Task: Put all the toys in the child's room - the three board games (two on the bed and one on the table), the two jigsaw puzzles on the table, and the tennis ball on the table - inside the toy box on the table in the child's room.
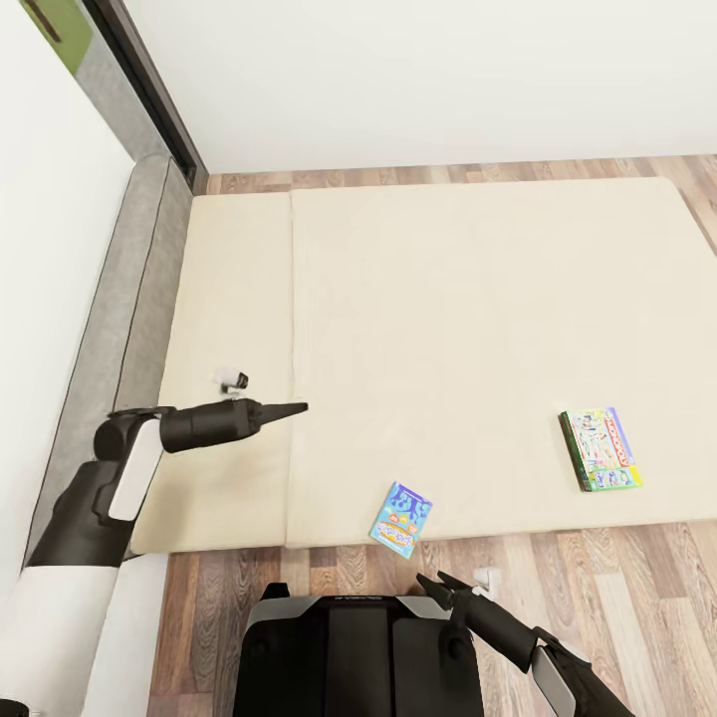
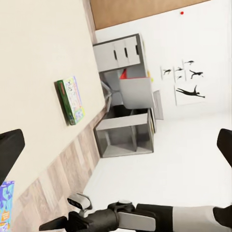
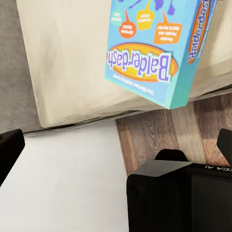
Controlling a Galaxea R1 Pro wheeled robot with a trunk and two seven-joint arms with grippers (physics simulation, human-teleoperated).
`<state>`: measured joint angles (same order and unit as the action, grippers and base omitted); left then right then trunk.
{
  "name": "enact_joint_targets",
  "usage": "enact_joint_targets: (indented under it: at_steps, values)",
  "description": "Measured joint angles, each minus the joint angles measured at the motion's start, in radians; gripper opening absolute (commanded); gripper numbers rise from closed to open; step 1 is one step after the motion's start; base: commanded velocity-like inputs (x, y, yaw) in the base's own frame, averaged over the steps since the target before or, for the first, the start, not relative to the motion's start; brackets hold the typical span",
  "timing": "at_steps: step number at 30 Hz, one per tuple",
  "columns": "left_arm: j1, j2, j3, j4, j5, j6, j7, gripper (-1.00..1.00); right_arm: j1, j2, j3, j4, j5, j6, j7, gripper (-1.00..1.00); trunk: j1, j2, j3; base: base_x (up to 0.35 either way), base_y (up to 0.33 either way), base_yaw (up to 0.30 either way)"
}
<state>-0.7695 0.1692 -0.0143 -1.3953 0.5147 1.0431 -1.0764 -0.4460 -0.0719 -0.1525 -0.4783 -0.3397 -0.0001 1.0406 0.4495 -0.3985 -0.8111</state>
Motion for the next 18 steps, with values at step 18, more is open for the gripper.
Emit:
enact_joint_targets:
  at_steps: [18]
  values:
    - [-0.050, -0.033, -0.018, 0.025, 0.006, 0.000, 0.015, 1.00, 0.000, -0.009, 0.001, 0.000, -0.001, 0.000, 0.000, 1.00, 0.000, 0.000, 0.000, 0.000, 0.037, 0.000]
